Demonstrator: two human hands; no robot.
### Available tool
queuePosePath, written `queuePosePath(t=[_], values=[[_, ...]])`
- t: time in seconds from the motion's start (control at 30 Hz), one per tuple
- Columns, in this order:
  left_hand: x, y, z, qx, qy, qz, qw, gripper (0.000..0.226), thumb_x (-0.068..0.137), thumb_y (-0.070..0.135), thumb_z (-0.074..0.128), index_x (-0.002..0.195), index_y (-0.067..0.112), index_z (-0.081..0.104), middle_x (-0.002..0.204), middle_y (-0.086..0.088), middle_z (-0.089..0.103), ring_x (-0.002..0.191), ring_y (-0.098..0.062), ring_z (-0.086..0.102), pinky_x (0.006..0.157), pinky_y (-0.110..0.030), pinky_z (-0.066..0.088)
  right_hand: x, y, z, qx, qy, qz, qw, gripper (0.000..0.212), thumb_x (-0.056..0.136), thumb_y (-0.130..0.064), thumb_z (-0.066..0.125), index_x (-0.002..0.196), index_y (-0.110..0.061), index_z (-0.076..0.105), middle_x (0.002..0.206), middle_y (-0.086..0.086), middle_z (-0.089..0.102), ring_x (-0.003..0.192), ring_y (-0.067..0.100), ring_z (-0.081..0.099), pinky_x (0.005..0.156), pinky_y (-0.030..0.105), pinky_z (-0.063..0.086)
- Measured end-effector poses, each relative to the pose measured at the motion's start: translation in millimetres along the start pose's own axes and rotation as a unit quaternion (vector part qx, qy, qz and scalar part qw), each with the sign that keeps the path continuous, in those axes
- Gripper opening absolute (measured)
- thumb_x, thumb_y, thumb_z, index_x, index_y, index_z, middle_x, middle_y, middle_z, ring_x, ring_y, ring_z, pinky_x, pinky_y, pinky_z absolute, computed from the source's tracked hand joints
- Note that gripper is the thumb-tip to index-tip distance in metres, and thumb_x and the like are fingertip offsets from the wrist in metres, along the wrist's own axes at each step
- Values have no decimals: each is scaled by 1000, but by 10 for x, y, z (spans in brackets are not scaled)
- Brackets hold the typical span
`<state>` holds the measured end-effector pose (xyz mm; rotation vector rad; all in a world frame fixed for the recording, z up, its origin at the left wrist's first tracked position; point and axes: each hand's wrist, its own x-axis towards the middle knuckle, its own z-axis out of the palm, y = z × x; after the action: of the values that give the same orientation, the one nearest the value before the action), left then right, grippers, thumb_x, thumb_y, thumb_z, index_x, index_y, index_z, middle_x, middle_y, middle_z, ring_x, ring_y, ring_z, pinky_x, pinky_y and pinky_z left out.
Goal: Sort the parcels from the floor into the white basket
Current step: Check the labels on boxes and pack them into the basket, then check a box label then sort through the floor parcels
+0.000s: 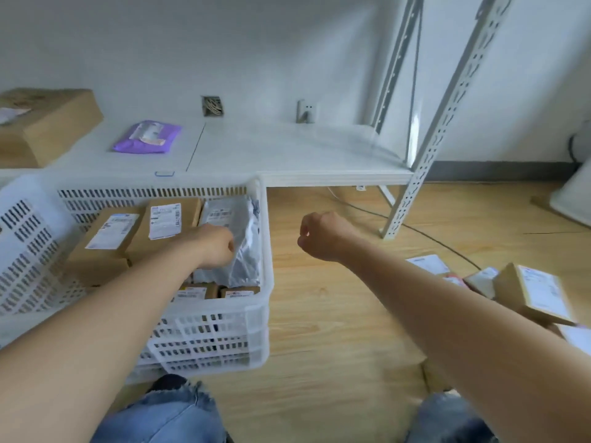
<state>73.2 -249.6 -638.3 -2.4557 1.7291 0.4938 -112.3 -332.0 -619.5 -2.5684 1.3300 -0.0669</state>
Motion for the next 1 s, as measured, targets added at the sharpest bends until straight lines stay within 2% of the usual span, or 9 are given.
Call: queuePosePath(t=[0.1, 0.17, 0.23, 0.43, 0.53, 0.7, 0.77, 0.87, 1.0], values=[[20, 411, -75, 7, 26, 12, 1000, 25, 88, 18, 45, 99, 15, 67, 105, -7, 65, 93, -25, 60, 82, -36, 48, -204, 423, -202, -5, 6, 38, 999, 30, 88, -27, 49, 112, -13, 57, 109, 9, 59, 93, 28, 58, 77, 34, 52], [41, 683, -122, 17, 43, 19, 999, 26, 89, 22, 45, 103, 18, 67, 108, -5, 63, 95, -23, 60, 85, -35, 50, -330, 710, -342, -11, 8, 64, 998, 31, 87, -32, 50, 111, -13, 57, 100, 7, 56, 84, 25, 53, 72, 33, 49], [90, 946, -156, 24, 59, 22, 998, 23, 88, 24, 45, 98, 19, 65, 105, -2, 59, 91, -22, 59, 81, -31, 49, -440, 1008, -459, -17, 10, 85, 996, 33, 86, -37, 53, 108, -12, 59, 92, 5, 49, 80, 23, 49, 69, 32, 46], [320, 1735, -172, 17, 75, 37, 996, 20, 83, 22, 46, 86, 17, 65, 94, -2, 65, 90, -24, 59, 78, -32, 49, -716, 1931, -625, -19, 2, 147, 989, 32, 86, -36, 52, 101, -9, 61, 93, 8, 57, 81, 25, 53, 60, 27, 43], [477, 2219, -52, 4, 74, 56, 996, 17, 84, 23, 47, 83, 21, 65, 97, -3, 64, 88, -26, 58, 76, -29, 50, -883, 2487, -673, 3, -8, 192, 981, 31, 87, -33, 52, 107, -10, 61, 99, 8, 59, 86, 25, 56, 67, 29, 46], [669, 3007, 256, 56, 77, 102, 990, 22, 84, 21, 48, 96, 20, 67, 103, -4, 64, 90, -26, 59, 72, -27, 49, -1113, 3313, -636, 30, 2, 261, 965, 27, 85, -28, 55, 105, -12, 64, 106, 10, 63, 90, 25, 55, 73, 28, 45], [726, 3269, 405, 96, 71, 121, 985, 27, 85, 22, 46, 105, 21, 65, 109, -5, 63, 93, -27, 58, 68, -27, 44, -1189, 3564, -558, 37, 3, 277, 960, 24, 85, -25, 53, 99, -11, 66, 99, 10, 65, 83, 24, 53, 69, 27, 43], [837, 3572, 653, 137, 50, 141, 979, 33, 87, 27, 45, 118, 26, 57, 122, -2, 57, 108, -27, 55, 71, -28, 40, -1250, 3905, -364, 40, 1, 301, 953, 24, 86, -27, 50, 98, -14, 65, 84, 5, 60, 81, 24, 51, 72, 29, 47], [998, 3819, 979, 157, 9, 149, 976, 33, 88, 27, 43, 119, 26, 55, 124, 0, 55, 110, -25, 53, 70, -29, 38, -1247, 4182, -53, 91, -58, 280, 954, 34, 80, -18, 60, 114, -20, 60, 109, 4, 60, 86, 17, 50, 69, 25, 41]])
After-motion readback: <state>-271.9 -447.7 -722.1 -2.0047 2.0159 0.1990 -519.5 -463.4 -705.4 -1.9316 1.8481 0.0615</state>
